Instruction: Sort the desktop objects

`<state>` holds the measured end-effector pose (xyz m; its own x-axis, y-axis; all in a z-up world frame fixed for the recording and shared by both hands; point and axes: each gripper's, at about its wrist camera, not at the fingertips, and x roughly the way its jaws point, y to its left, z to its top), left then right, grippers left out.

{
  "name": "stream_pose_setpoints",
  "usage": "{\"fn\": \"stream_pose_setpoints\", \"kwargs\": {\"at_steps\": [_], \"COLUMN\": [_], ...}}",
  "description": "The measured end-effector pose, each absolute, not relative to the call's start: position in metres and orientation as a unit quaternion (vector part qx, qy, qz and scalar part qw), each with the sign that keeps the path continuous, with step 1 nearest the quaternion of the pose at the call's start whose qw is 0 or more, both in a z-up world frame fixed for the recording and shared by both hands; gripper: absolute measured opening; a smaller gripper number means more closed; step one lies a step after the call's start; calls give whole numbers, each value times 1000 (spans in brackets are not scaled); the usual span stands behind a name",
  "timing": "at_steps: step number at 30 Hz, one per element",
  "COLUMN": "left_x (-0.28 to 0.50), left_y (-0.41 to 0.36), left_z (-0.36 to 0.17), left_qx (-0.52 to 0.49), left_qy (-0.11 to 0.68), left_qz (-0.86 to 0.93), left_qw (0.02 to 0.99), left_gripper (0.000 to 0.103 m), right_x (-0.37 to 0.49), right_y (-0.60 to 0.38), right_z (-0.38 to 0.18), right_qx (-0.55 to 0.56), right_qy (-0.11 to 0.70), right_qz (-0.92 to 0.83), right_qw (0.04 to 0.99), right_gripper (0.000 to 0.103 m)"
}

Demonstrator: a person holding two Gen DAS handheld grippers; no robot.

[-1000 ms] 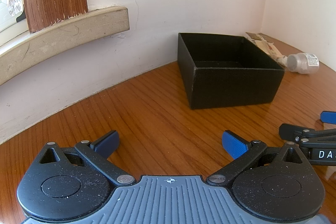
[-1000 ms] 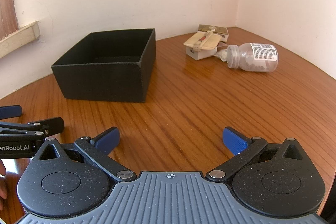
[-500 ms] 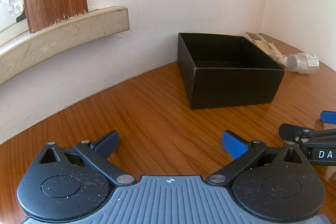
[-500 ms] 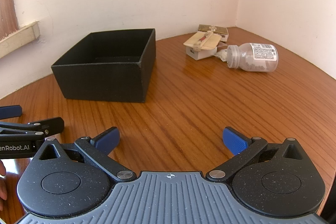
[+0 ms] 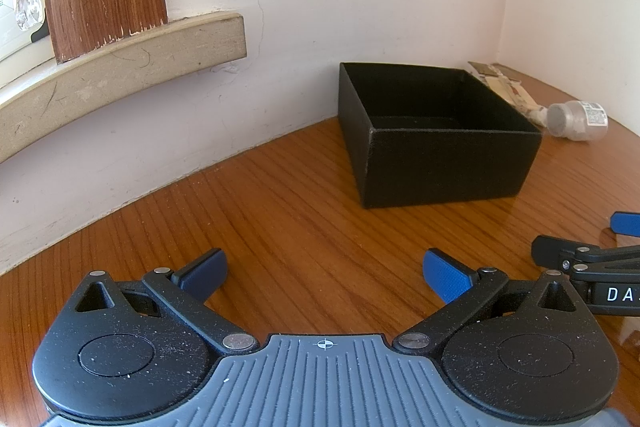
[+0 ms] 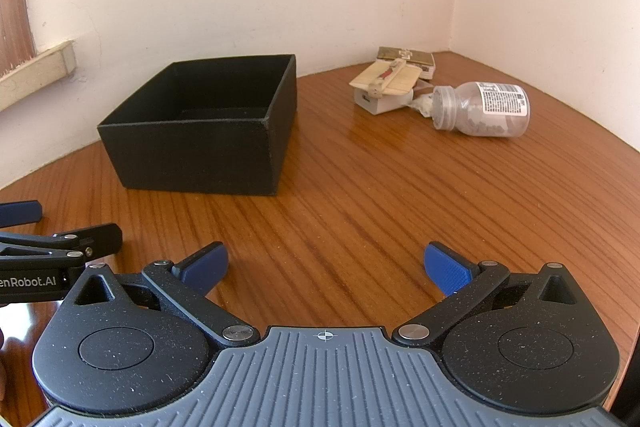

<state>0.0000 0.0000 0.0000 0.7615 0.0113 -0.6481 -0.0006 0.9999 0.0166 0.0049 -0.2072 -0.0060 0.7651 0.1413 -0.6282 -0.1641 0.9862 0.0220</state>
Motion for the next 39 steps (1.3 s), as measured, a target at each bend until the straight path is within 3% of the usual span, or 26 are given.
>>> {"fn": "stream_pose_setpoints", "kwargs": {"at_steps": [22, 28, 37, 39], "left_x": [-4, -7, -5, -4], "left_y": [11, 18, 27, 29], "left_z": [19, 33, 38, 37], "left_qx": [5, -15, -34, -37], "left_qy": [328, 314, 311, 313], "left_qz": [-43, -56, -73, -72], "left_qw": [944, 948, 947, 946], "left_gripper": [103, 103, 103, 103], "right_x": [11, 33, 85, 101], "right_y": [-238, -264, -283, -282], "right_z": [7, 21, 52, 56], "right_qx": [-6, 38, 40, 35], "right_qy": [316, 336, 292, 291], "right_qz": [149, 188, 190, 183], "right_qw": [937, 922, 936, 938], "right_gripper": [103, 103, 103, 96]}}
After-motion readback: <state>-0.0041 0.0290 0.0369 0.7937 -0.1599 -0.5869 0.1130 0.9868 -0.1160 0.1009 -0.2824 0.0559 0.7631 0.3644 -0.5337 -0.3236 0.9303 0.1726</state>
